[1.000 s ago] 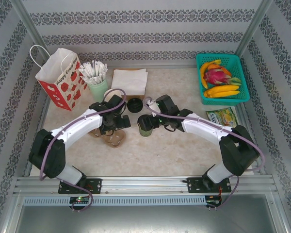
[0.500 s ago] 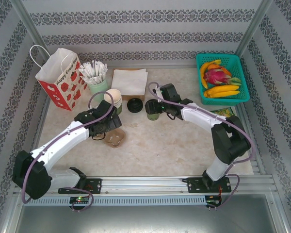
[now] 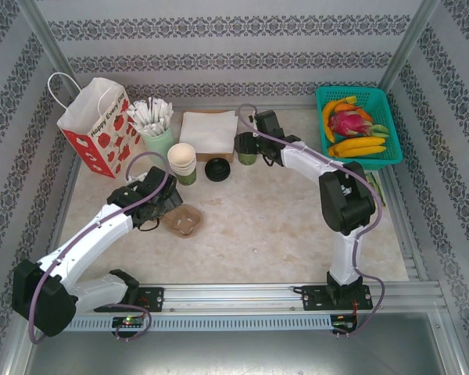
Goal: Pack the takeout coffee
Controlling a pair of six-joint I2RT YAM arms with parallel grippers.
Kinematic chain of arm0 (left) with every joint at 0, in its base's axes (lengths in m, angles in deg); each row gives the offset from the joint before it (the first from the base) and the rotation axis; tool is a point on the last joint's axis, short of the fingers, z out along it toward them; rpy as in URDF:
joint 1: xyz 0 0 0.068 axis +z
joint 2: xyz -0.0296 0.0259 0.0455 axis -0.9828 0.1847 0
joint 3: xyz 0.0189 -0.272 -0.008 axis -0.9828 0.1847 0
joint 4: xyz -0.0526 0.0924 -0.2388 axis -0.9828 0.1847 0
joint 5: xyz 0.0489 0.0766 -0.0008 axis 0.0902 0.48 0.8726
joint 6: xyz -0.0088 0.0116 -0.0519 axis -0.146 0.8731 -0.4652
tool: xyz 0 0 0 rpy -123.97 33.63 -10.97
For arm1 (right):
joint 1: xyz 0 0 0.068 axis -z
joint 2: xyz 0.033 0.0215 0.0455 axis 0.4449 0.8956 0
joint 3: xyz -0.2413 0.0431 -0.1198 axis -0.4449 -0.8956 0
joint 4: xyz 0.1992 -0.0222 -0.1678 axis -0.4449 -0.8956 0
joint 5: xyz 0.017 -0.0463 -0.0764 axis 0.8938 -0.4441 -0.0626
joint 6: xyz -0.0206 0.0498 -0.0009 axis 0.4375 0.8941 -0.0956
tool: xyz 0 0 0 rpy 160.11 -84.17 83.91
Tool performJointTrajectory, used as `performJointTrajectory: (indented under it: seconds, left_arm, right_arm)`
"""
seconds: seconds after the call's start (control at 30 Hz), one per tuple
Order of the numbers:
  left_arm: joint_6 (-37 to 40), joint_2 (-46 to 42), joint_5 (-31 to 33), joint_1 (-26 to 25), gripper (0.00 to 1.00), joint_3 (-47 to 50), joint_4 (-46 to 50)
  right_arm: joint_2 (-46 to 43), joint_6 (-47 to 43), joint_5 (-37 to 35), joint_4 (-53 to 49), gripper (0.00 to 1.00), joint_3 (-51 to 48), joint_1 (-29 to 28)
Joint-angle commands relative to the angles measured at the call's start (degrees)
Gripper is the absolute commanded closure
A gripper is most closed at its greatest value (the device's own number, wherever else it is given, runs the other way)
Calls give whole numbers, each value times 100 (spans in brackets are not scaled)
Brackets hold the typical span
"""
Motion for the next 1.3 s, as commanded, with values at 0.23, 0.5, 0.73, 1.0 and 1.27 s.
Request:
performJointTrajectory:
  seconds: [0.23, 0.5, 0.73, 1.0, 1.27]
  left_arm:
    - [-161, -249, 250, 181, 0, 141, 249]
    - [-262, -392, 283, 240, 0, 242, 250]
    - [-281, -411, 232, 288, 0, 338, 191]
    - [-299, -375, 116, 358, 0, 374, 127]
    - [-299, -362, 99, 402, 0, 374, 88]
  right_arm:
    - [499, 234, -311, -7, 26, 628, 74]
    - [479, 261, -286, 20, 25, 597, 52]
    - [530, 372, -301, -46, 24, 254, -37]
    - [698, 548, -573, -681, 23, 286, -59]
    - [667, 430, -289, -1005, 17, 784, 1]
